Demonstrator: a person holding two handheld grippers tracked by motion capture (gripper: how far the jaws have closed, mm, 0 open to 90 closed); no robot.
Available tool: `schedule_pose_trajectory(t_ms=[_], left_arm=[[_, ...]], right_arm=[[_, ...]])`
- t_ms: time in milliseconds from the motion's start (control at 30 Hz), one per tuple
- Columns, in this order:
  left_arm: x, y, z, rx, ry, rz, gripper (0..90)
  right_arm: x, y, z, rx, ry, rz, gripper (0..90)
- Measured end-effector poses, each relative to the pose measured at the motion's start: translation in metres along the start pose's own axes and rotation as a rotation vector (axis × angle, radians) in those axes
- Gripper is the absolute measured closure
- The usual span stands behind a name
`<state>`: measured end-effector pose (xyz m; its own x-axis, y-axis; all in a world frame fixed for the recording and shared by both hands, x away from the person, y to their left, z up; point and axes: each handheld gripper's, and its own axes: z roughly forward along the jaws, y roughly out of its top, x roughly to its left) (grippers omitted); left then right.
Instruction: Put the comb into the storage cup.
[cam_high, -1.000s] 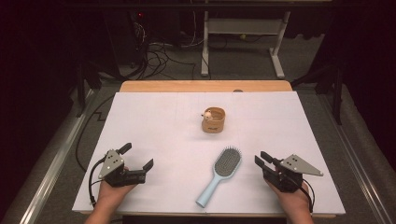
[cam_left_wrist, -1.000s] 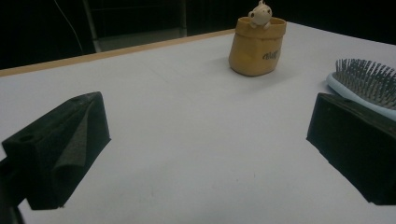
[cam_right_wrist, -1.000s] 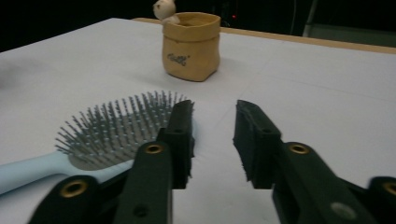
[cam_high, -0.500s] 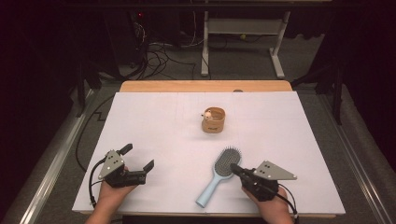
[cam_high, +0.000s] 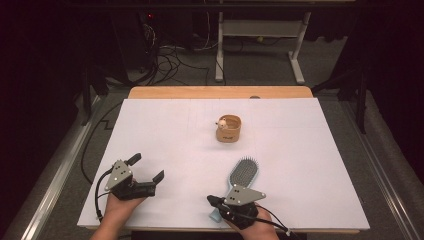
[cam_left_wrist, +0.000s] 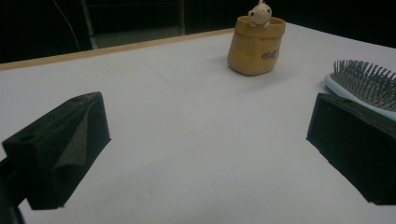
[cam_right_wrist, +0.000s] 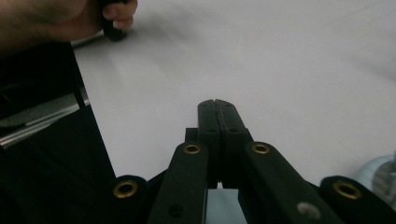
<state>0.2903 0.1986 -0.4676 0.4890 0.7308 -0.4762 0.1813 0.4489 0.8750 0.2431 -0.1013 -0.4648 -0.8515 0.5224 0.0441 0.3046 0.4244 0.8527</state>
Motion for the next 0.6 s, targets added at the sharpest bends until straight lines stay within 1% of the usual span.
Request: schedule_pose_trajectory(t_ms=[33, 67, 100, 300, 400, 567, 600], left_arm=[[-0.0003, 0.0002, 0.0000, -0.004, 0.000, -0.004, 0.3], [-0.0007, 0.0005, -0.0005, -0.005, -0.001, -0.003, 0.3], [-0.0009, 0.0006, -0.0007, -0.006, -0.003, -0.002, 0.3], [-0.0009, 0.0012, -0.0011, -0.009, -0.008, -0.005, 0.3], [-0.0004, 0.0011, -0.0003, -0.007, -0.009, -0.009, 0.3], [-0.0002, 0.0005, 0.0000, -0.001, -0.009, -0.009, 0.3], [-0.0006, 0.0004, -0.0003, -0.002, -0.011, -0.005, 0.3]], right_arm=[[0.0000, 0.0000, 0.0000, 0.000, 0.000, 0.000, 90.0], [0.0006, -0.0010, 0.0028, 0.027, -0.005, -0.005, 90.0], [0.0006, -0.0014, 0.0030, 0.035, -0.010, -0.009, 90.0], [-0.0035, -0.0040, 0.0006, 0.067, -0.031, -0.004, 90.0], [-0.0074, -0.0059, 0.0002, 0.095, -0.012, 0.012, 90.0], [-0.0022, -0.0042, 0.0002, 0.118, 0.024, -0.008, 90.0], [-0.0011, -0.0042, 0.0003, 0.117, 0.028, -0.005, 90.0]])
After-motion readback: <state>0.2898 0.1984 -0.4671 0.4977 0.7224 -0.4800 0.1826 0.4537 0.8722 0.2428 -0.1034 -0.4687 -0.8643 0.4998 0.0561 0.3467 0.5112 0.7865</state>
